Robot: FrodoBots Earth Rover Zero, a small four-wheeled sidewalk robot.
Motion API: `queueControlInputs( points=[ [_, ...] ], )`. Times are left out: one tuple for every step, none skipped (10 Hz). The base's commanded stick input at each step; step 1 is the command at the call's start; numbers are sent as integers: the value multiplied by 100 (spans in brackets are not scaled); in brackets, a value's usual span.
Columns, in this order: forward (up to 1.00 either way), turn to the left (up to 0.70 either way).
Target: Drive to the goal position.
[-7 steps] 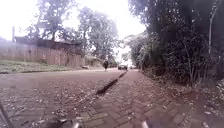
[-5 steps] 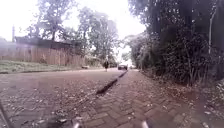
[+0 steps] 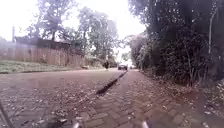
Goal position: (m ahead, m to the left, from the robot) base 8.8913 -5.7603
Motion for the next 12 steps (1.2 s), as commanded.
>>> queueControlInputs(
  points=[
    [0, 15],
    [0, 23],
    [0, 27],
    [0, 29],
    [0, 30],
    [0, 31],
    [0, 11],
    [0, 10],
    [0, 8],
    [0, 12],
    [0, 14],
    [-14, 10]
  ],
)
